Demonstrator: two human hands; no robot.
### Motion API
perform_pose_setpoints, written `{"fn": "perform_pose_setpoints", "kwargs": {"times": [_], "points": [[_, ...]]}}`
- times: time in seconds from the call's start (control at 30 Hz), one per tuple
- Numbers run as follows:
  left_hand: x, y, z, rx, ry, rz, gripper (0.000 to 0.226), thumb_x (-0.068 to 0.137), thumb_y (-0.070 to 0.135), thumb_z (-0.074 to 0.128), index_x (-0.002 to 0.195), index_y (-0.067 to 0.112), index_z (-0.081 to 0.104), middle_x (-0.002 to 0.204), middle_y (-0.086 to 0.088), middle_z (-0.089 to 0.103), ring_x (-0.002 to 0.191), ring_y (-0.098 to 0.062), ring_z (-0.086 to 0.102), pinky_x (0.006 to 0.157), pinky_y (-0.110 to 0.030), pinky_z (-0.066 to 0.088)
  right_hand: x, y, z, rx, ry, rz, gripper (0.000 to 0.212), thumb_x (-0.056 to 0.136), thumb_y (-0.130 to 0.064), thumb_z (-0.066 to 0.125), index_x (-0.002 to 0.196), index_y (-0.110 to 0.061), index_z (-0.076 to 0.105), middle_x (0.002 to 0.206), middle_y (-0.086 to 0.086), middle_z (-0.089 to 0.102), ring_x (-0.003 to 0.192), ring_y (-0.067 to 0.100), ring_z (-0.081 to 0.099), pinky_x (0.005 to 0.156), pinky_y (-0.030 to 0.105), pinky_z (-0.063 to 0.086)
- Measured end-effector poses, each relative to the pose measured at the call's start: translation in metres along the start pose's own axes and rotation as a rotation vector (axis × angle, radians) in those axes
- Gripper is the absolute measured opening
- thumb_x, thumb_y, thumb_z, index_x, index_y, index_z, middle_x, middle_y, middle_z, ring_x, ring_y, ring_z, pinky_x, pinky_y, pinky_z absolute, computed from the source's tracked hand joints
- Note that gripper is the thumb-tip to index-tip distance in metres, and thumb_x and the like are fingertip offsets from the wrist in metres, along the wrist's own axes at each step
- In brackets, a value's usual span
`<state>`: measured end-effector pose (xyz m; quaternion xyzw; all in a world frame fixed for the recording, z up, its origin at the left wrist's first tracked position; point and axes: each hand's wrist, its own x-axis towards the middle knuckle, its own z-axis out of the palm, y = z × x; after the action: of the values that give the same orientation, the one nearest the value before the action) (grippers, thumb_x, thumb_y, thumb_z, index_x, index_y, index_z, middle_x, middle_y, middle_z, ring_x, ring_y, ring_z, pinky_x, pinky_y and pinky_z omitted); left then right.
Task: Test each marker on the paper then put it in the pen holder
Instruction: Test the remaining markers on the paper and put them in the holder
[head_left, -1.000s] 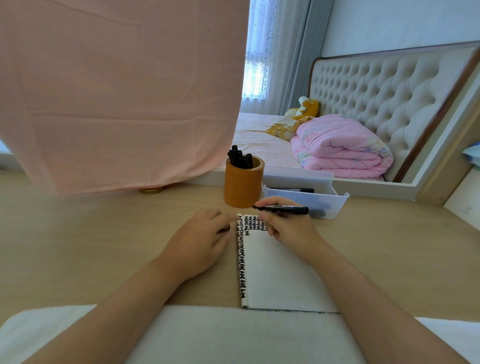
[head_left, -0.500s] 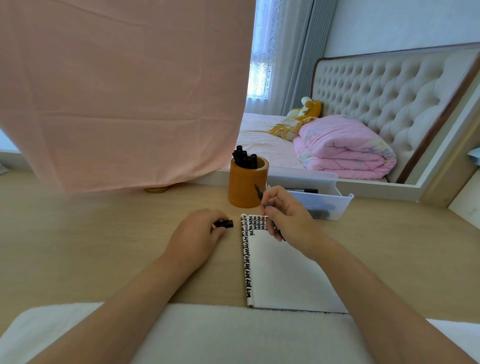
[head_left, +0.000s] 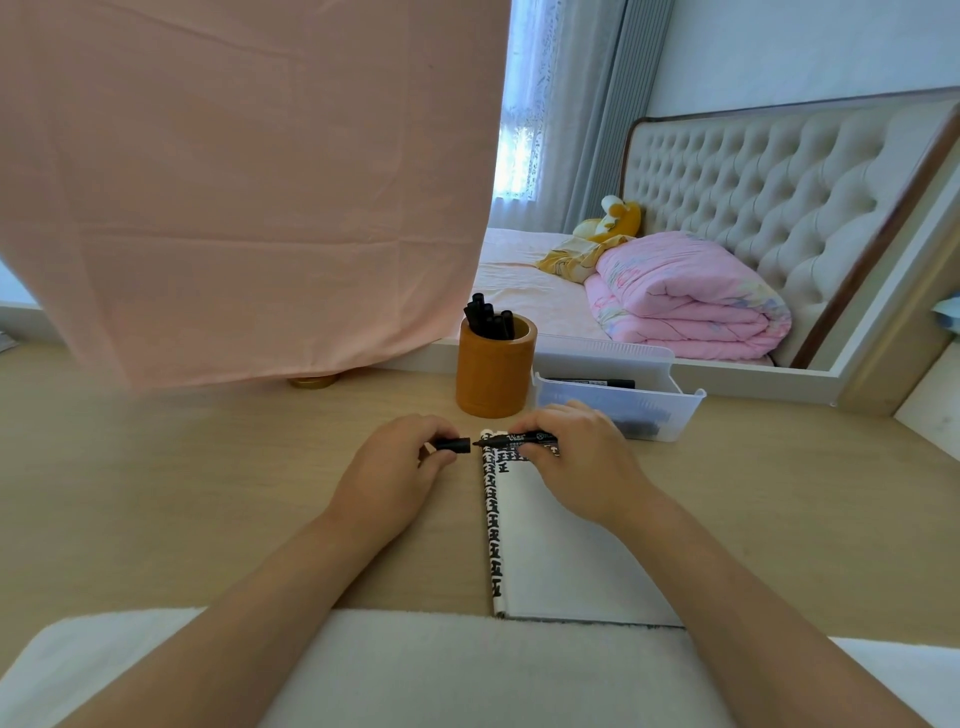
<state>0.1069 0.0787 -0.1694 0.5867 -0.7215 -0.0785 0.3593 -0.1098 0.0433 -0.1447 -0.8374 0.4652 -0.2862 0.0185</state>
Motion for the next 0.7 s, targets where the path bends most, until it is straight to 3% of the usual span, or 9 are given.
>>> {"fn": "perform_pose_setpoints", "kwargs": {"times": [0.23,0.4,0.5,0.57,0.7], "points": [[-0.001,0.002,0.002,0.031,-0.036,0.066,0.019,0.096,0.03,0.058,0.113,0.035,0.065,0.1,0.019,0.063,0.092,-0.003,0.053,0.084,-0.027,0.044,-0.002,-0.004,0.004,0.065,-0.072,-0.029,0.022,0.093,-0.028,0.065,0.115,-0.028,0.07,0.096,-0.014,0.065,0.087,0.007,0.05,0.078,0.025,0.041],[-0.001,0.001,-0.003,-0.006,-0.055,0.103,0.021,0.099,0.026,0.053,0.115,0.027,0.067,0.095,0.015,0.062,0.088,-0.003,0.051,0.079,-0.02,0.038,-0.002,-0.007,0.004,0.097,-0.154,-0.059,0.029,0.098,-0.033,0.056,0.126,-0.029,0.066,0.109,-0.009,0.069,0.094,0.007,0.056,0.081,0.025,0.046],[0.0,0.002,-0.005,-0.012,-0.073,0.138,0.018,0.098,0.024,0.056,0.11,0.026,0.07,0.086,0.011,0.061,0.082,-0.003,0.051,0.072,-0.018,0.035,-0.002,-0.01,0.005,-0.002,-0.131,-0.122,0.027,0.099,-0.034,0.054,0.122,-0.029,0.067,0.103,-0.007,0.07,0.09,0.011,0.057,0.073,0.026,0.042],[0.001,0.003,-0.007,-0.032,-0.055,0.168,0.016,0.097,0.021,0.059,0.106,0.023,0.072,0.08,0.011,0.059,0.081,-0.003,0.052,0.07,-0.015,0.035,-0.003,-0.012,0.003,-0.005,-0.106,-0.14,0.025,0.1,-0.034,0.054,0.12,-0.03,0.068,0.099,-0.006,0.07,0.089,0.014,0.059,0.074,0.03,0.047],[0.002,0.008,-0.013,-0.009,0.001,0.27,0.014,0.095,0.019,0.062,0.103,0.019,0.074,0.081,0.012,0.058,0.077,-0.004,0.053,0.067,-0.015,0.037,-0.003,-0.017,-0.002,0.089,-0.151,-0.053,0.025,0.101,-0.037,0.049,0.117,-0.033,0.067,0.089,-0.006,0.068,0.084,0.014,0.059,0.074,0.034,0.049]]}}
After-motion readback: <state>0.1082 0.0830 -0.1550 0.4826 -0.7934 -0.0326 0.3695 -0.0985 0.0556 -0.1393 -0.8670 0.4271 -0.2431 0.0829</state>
